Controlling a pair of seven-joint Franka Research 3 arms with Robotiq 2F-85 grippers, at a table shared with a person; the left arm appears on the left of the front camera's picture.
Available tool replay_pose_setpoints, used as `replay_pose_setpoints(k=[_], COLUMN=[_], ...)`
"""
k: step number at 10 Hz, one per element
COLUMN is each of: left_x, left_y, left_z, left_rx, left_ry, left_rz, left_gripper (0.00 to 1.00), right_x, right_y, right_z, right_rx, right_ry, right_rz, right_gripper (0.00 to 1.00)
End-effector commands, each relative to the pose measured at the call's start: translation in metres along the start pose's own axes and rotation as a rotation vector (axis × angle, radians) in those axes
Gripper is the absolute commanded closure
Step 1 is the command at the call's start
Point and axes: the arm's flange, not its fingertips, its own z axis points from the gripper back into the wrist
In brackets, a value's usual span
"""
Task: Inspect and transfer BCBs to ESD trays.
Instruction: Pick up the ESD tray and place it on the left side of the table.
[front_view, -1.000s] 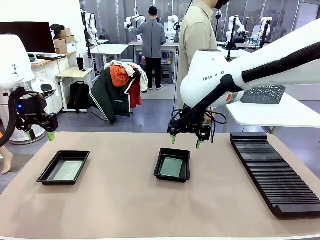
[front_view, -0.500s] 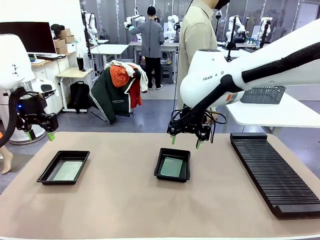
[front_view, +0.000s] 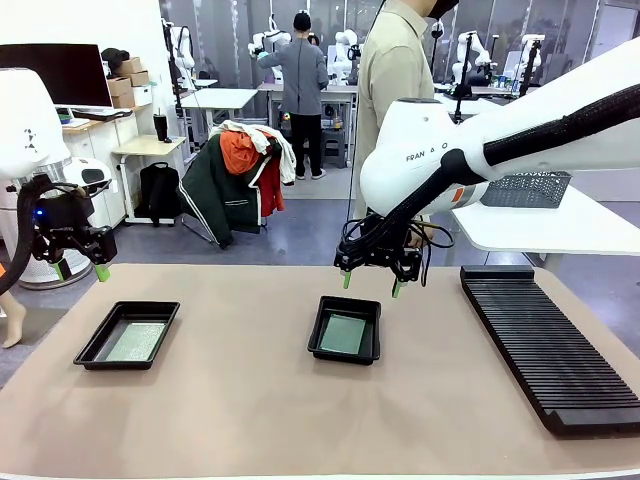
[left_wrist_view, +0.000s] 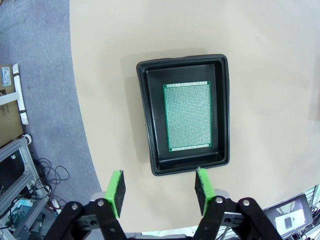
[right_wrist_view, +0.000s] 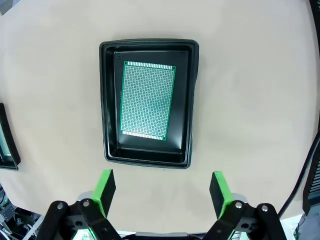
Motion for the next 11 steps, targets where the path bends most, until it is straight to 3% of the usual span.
replay_pose_setpoints(k=[1,4,5,11], left_x=[0.0,0.0,-0.001,0.001], left_y=[0.0,0.0,-0.015,-0.147], left_z=[-0.002,0.0,0.007,0.027], left_rx=[-0.001,0.0,-0.001,-0.066], left_ry=[-0.006,0.0,-0.013,-0.085], left_rz=[0.002,0.0,-0.015,-0.131], left_gripper=[0.25,0.25,0.25,0.25], right_x=[0.001,0.0,-0.004,-0.011], right_y=[0.0,0.0,-0.014,-0.122], right_z=[0.0,0.0,0.009,0.048], right_rx=[0.005,0.0,0.044,0.293], right_ry=[-0.005,0.0,-0.004,0.012], right_rz=[-0.001,0.0,-0.016,-0.009], right_gripper=[0.0,0.0,0.0,0.0])
